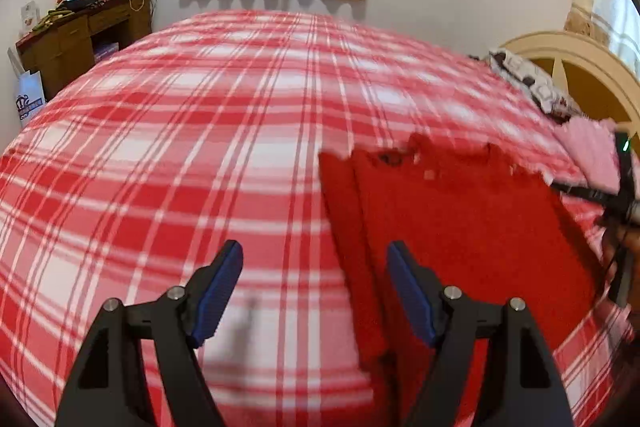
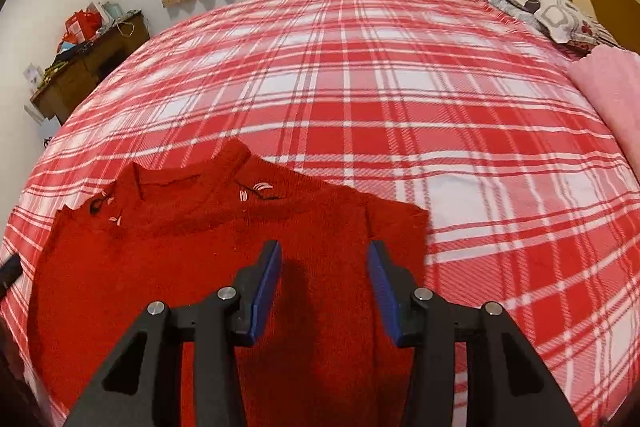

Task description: Fold small clothes

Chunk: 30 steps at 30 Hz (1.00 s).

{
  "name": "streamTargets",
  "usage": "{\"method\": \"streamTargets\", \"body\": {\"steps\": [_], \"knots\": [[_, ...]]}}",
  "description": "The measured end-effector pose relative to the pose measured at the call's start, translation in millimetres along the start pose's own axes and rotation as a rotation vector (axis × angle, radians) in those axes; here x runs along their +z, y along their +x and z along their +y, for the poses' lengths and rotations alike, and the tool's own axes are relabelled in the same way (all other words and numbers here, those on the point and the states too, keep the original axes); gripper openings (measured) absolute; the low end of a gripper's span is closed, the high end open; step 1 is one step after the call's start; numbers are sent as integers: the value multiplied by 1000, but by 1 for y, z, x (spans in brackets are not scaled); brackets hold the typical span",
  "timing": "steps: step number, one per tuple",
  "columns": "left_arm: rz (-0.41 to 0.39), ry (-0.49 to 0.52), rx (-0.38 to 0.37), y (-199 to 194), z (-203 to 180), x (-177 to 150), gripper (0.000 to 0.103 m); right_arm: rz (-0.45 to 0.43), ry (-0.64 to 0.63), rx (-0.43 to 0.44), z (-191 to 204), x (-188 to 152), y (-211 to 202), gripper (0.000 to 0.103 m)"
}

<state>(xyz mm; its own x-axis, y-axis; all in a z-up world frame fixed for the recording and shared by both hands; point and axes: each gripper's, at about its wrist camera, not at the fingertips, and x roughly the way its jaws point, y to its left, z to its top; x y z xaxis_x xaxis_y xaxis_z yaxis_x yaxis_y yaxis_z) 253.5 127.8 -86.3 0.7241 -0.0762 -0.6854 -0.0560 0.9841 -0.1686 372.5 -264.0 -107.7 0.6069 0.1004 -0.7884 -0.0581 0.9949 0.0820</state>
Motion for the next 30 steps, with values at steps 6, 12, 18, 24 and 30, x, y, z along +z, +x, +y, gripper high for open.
{"method": "streamTargets", "body": {"steps": [6,12,18,24,30], "knots": [[73,104,-94,46,-32,22,75,12,-39,-51,5,0,7,28],[108,198,-56,77,-51,18,6,-36,-65,-77,7,4,-6,0],[9,172,-57,50,-42,32,6,-145,8,-84,-4,14,-30,0],[-4,186,-52,57,-49,39,6,-67,44,18,-8,18,-15,36],[38,172,-49,70,-45,29,6,-16,5,17,-2,15,8,53]]}}
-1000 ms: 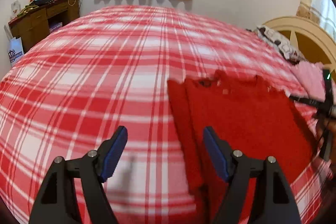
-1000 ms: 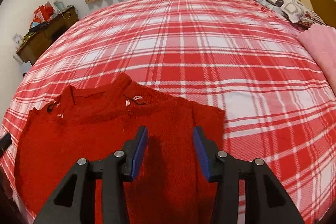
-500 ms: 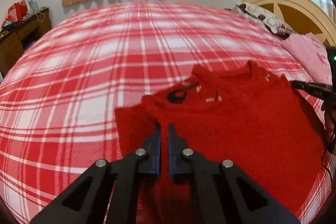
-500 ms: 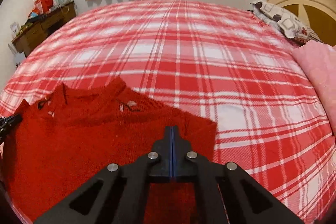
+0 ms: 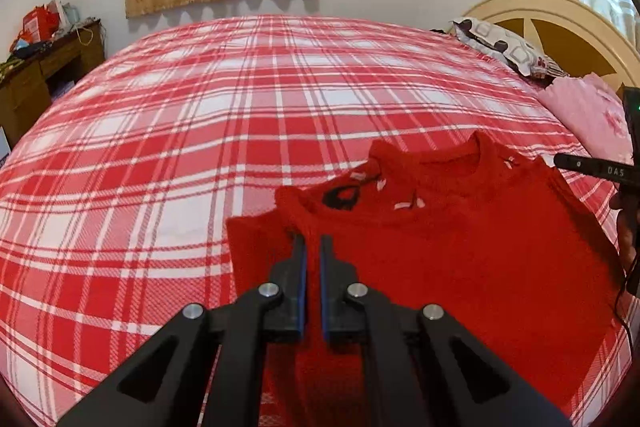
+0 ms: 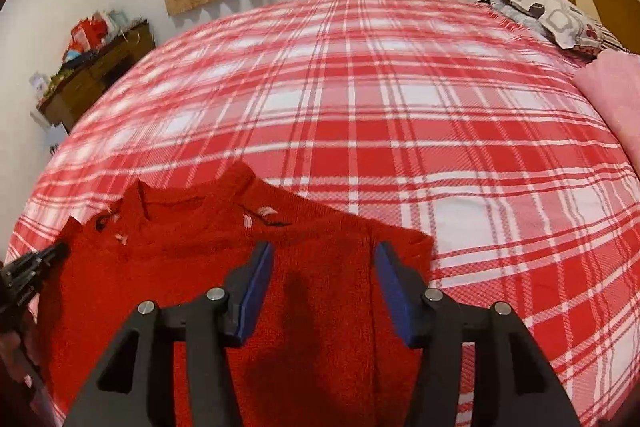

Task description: Fold small clothes

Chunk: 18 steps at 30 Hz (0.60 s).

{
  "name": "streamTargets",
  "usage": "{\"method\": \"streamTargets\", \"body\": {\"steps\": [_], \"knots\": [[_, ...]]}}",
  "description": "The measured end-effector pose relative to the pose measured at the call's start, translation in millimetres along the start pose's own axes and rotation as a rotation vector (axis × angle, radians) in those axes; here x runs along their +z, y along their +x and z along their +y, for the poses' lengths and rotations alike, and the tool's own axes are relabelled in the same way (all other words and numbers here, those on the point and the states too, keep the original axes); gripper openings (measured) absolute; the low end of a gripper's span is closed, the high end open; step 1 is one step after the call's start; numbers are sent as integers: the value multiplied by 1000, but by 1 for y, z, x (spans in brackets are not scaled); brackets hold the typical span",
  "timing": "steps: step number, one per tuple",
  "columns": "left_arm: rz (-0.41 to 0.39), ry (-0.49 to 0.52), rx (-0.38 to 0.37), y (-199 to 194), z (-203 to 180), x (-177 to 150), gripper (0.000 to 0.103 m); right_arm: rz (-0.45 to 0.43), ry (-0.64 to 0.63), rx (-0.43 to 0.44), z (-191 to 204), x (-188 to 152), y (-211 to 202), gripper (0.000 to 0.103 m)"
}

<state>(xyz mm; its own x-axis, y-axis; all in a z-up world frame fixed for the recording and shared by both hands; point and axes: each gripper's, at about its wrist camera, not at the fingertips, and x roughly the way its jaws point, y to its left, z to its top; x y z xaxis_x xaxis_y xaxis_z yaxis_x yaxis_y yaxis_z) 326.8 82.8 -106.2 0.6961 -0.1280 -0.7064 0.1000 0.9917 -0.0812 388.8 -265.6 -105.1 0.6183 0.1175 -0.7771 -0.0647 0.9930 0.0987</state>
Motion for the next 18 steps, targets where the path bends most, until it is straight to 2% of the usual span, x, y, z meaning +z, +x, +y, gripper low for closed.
{"method": "streamTargets", "body": {"steps": [1,2,3,4,8,12,14,17,18], "knots": [[2,0,0,0,0,-1,6,13,-8,10,1,0,4,46],[1,1,-3,0,0,-1,6,39,-20,16,3,0,10,31],[0,3,-4,-1,0,-1,6,54,-34,-19,4,0,14,22],[0,9,-5,-1,0,-1,6,49,-44,-57,5,1,15,4],[-12,15,0,-5,-1,1,6,-56,-58,-91,8,6,-7,2],[-58,-32,-12,-17,7,10,6,-128,-25,-123,2,11,-21,2],[-57,-32,-5,-14,7,11,6,-110,-21,-143,2,10,-14,2],[-27,-31,18,2,8,6,6,-3,-27,-121,2,6,12,2],[-4,-30,36,12,8,3,6,2,-36,-140,3,4,14,3]]}}
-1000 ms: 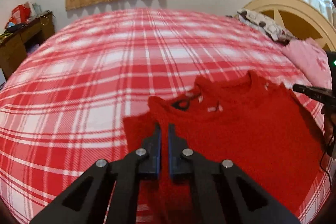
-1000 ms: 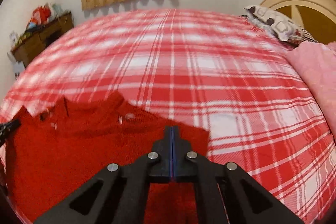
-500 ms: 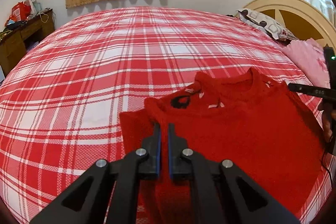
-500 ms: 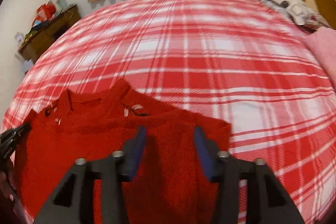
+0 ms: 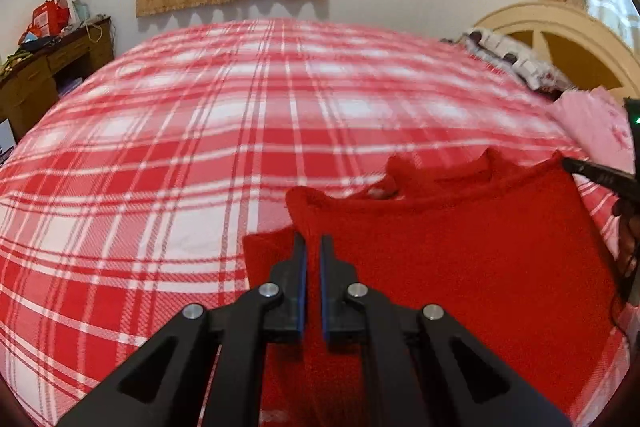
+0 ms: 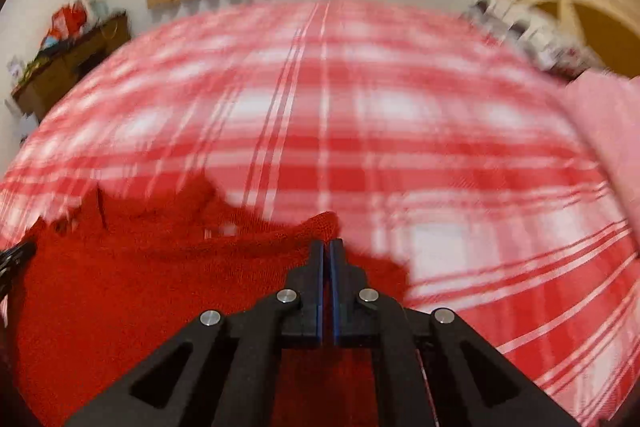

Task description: Fold small clothes

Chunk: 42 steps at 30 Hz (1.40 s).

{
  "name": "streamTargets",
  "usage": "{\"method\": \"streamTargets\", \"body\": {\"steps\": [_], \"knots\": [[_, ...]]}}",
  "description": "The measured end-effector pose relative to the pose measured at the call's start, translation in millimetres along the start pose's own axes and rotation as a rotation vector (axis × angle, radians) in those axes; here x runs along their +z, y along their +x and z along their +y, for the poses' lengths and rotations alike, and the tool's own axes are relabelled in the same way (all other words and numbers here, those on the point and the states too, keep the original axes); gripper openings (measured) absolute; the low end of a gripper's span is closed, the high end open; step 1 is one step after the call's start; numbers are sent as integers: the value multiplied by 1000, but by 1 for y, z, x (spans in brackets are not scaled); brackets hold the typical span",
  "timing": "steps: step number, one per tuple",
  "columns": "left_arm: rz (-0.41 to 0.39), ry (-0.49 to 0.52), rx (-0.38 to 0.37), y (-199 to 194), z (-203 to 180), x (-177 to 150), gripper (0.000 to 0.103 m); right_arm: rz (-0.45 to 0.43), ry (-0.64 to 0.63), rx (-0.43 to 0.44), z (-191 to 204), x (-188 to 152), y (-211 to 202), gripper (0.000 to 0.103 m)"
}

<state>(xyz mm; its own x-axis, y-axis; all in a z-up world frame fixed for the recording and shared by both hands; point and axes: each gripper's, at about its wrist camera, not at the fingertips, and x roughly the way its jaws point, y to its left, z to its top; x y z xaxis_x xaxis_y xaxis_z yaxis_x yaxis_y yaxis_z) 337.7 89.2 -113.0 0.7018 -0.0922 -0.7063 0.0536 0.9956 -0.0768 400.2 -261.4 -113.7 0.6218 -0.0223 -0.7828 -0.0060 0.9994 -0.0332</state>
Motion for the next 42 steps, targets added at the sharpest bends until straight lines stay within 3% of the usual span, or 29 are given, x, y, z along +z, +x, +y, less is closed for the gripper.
{"method": "streamTargets", "body": {"steps": [1,4,6,8,11,14,16,20,22,24,28,31,36,42], "knots": [[19,0,5,6,0,-2,6,3,-7,-10,1,-1,0,8],[36,-14,5,8,3,-2,14,-16,18,-23,-6,-2,-14,54],[33,-9,7,1,3,-1,19,-51,54,7,-13,-5,-34,54],[41,-9,30,-7,6,-2,37,-80,69,90,-13,-16,-59,54],[1,-15,43,-29,13,-13,55,-78,17,231,1,-40,-73,54],[-21,17,41,-45,11,-31,61,24,-48,187,12,-73,-51,54],[-18,39,41,-47,8,-42,67,-29,-42,184,9,-80,-49,56],[-12,56,42,-45,6,-45,68,0,70,188,2,-72,-58,56],[-17,29,30,-49,12,-40,68,-20,64,183,11,-74,-75,56],[-27,10,33,-59,23,-38,68,-46,-5,183,33,-80,-93,57],[-49,-23,81,-75,50,-44,79,-104,-185,219,95,-101,-125,58],[-32,-67,99,-79,74,-49,79,-128,-315,262,143,-123,-144,58],[15,-177,28,-79,97,-56,79,-137,-521,290,213,-158,-153,58],[33,-184,-25,-78,93,-59,79,-137,-674,236,261,-186,-139,59]]}}
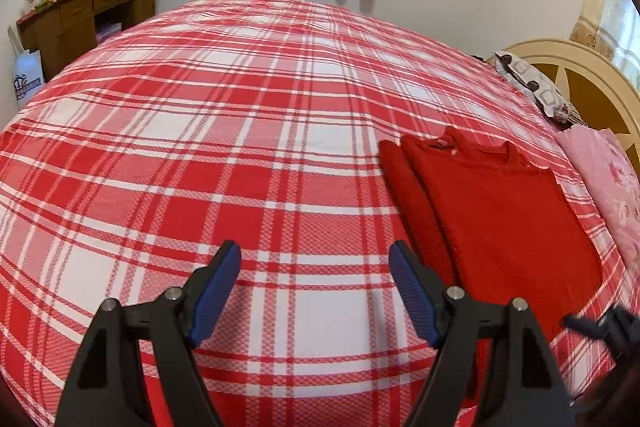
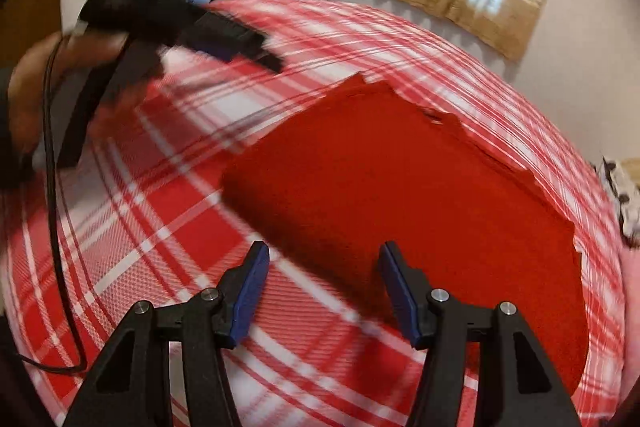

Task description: Fold small clothes

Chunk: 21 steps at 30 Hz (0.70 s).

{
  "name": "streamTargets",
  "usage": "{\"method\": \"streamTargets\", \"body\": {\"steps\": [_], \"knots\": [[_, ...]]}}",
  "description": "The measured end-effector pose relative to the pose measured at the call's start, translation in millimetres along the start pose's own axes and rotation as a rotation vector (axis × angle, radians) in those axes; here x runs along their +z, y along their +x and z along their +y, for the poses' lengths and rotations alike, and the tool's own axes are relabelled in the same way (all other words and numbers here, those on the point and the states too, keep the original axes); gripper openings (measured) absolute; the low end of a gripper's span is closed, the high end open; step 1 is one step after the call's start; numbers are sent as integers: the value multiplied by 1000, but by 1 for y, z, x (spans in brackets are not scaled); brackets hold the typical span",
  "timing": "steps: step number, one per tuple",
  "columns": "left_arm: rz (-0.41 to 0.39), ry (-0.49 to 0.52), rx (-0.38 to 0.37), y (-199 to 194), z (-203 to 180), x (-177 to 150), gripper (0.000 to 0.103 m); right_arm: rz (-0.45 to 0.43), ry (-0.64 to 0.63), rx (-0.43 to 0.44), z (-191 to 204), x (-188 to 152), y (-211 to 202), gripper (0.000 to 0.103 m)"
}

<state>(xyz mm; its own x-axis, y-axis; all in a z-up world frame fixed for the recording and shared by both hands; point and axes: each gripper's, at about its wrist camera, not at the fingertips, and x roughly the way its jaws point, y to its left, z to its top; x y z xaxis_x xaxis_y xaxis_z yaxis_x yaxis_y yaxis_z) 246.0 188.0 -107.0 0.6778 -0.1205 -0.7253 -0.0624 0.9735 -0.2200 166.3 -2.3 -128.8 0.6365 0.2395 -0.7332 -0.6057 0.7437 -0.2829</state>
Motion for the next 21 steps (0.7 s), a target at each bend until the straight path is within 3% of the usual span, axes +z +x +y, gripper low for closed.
{"method": "streamTargets", "body": {"steps": [6,11,21], "knots": [[48,-61,-116,14,-4,10,79,-18,-41,-97,9,11,14,64],[93,-83,-208,36,-25,18,79,-36,-35,-120,16,18,20,64],[79,-18,-142,64,-49,28,79,-66,-51,-164,26,15,15,63]]}}
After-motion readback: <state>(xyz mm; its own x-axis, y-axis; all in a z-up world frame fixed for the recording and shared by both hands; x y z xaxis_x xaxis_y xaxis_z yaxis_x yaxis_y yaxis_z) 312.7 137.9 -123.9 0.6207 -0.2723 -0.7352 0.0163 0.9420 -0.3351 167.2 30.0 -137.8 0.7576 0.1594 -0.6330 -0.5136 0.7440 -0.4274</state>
